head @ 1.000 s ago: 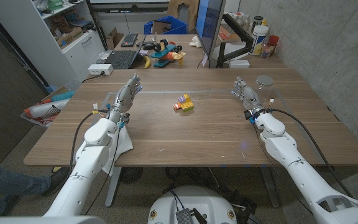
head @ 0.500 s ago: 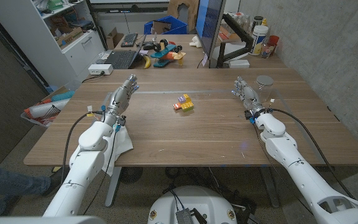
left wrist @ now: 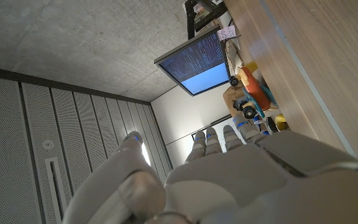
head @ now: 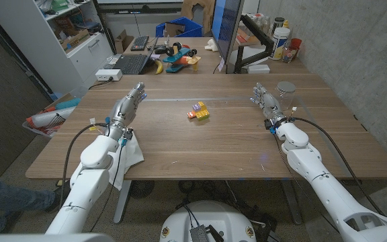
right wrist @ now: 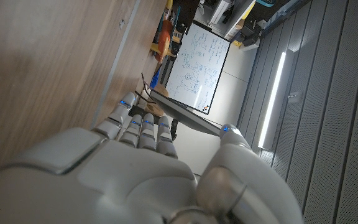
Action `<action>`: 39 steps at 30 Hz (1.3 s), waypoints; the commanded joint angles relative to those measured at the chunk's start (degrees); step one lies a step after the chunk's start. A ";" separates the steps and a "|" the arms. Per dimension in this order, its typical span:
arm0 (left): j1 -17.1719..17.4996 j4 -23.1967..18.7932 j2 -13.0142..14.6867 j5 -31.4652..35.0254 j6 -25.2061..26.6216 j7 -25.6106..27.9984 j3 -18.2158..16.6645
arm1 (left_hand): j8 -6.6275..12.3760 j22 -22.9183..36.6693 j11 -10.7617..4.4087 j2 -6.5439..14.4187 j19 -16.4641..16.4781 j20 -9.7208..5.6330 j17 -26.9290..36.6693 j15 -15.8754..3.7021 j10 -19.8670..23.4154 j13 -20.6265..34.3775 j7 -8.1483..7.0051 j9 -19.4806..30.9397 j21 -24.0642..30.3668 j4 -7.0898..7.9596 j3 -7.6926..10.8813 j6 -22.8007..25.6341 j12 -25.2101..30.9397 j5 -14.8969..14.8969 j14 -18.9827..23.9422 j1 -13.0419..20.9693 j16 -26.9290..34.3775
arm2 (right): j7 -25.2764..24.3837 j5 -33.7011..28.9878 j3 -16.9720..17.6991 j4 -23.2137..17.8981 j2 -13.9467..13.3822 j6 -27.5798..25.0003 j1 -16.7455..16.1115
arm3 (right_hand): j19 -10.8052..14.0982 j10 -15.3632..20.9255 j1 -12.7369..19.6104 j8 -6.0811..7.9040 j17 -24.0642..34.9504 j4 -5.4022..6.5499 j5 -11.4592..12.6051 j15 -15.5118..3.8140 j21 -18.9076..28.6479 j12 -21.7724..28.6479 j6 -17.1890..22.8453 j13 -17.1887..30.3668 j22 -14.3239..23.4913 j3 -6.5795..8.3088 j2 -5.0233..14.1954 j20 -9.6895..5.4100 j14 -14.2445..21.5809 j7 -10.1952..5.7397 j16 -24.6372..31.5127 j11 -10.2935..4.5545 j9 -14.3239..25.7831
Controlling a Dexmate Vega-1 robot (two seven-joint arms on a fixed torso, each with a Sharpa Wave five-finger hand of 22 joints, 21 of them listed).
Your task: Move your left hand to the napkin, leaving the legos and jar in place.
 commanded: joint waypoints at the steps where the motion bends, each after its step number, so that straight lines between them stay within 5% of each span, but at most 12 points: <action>1: 2.58 -1.88 0.47 2.95 -2.08 1.67 -1.13 | 0.40 0.26 0.17 0.23 -4.41 0.29 0.02 0.08 0.23 0.06 -0.03 0.28 -0.14 -0.33 0.14 0.57 0.38 -0.13 0.34 0.29 0.26 | -0.11 -0.13 -0.17 -0.09 -0.17 -0.24 0.10 | 0.57 0.18 0.23 -0.21 0.11 -0.11 0.31 -0.08 -0.24 -0.21 0.11 0.08 0.26 -0.34 0.41 0.09 0.03 -0.09 -0.02 0.32 0.10; 12: 4.09 -2.98 1.07 4.82 -2.41 2.58 -1.87 | 0.46 0.27 0.06 0.32 -4.25 0.36 0.00 -0.10 0.38 -0.15 -0.24 0.27 -0.54 -0.63 0.19 0.93 0.43 -0.17 0.54 0.54 0.28 | 0.20 -0.08 -0.16 0.72 0.00 -0.10 0.33 | 0.70 0.44 0.23 -0.14 -0.07 -0.21 0.33 -0.18 -0.61 -0.32 0.34 0.07 0.27 -0.43 0.54 0.04 0.10 -0.27 -0.01 0.13 0.09; 16: 5.34 -4.84 1.59 7.47 -1.60 4.22 -2.26 | 0.36 0.33 -0.13 0.34 -3.68 6.08 0.03 -0.38 0.21 -0.64 -0.55 0.26 -1.54 -1.26 0.14 1.25 0.38 -0.25 0.47 0.84 0.12 | 0.39 -0.12 -0.22 1.08 0.17 0.15 0.56 | 0.72 0.51 0.22 -0.13 -0.12 -0.24 0.33 -0.22 -0.73 -0.36 0.38 0.07 0.27 -0.47 0.57 0.08 0.17 -0.31 0.01 -0.01 0.09; 19: 6.06 -5.67 1.85 9.02 -1.45 5.19 -2.63 | 0.23 0.37 -0.43 0.38 -3.10 7.92 0.04 -0.74 0.19 -0.81 -1.11 0.27 -1.87 -1.47 0.10 1.09 0.39 -0.29 0.62 0.88 0.14 | 0.47 -0.19 -0.28 1.36 0.30 0.24 0.77 | 0.80 0.58 0.29 -0.13 -0.19 -0.30 0.34 -0.32 -0.84 -0.40 0.40 0.07 0.27 -0.47 0.61 0.06 0.22 -0.35 0.01 0.02 0.09; 28: 7.67 -7.02 1.92 11.59 -2.18 7.04 -3.57 | 0.40 0.42 -0.40 0.34 -2.61 8.89 0.06 -0.79 0.51 -0.93 -1.42 0.28 -2.16 -1.65 0.03 1.68 0.53 -0.34 0.88 0.86 0.19 | 0.63 -0.37 -0.35 2.03 0.63 0.32 1.19 | 0.96 0.72 0.23 -0.16 -0.32 -0.33 0.36 -0.40 -1.11 -0.52 0.38 0.07 0.28 -0.53 0.70 0.11 0.32 -0.46 0.03 -0.06 0.09; 39: 9.78 -9.09 2.07 12.34 -2.20 7.33 -5.05 | 0.38 0.46 -0.20 0.49 -2.35 8.16 0.07 -0.56 0.73 -1.05 -1.28 0.30 -2.66 -1.87 0.04 1.88 0.61 -0.38 1.15 0.91 0.22 | 0.59 -0.59 -0.15 2.95 1.10 0.66 1.69 | 1.31 0.82 0.22 -0.15 -0.45 -0.39 0.37 -0.47 -1.33 -0.65 0.46 0.07 0.28 -0.58 0.79 -0.03 0.49 -0.51 0.06 -0.12 0.09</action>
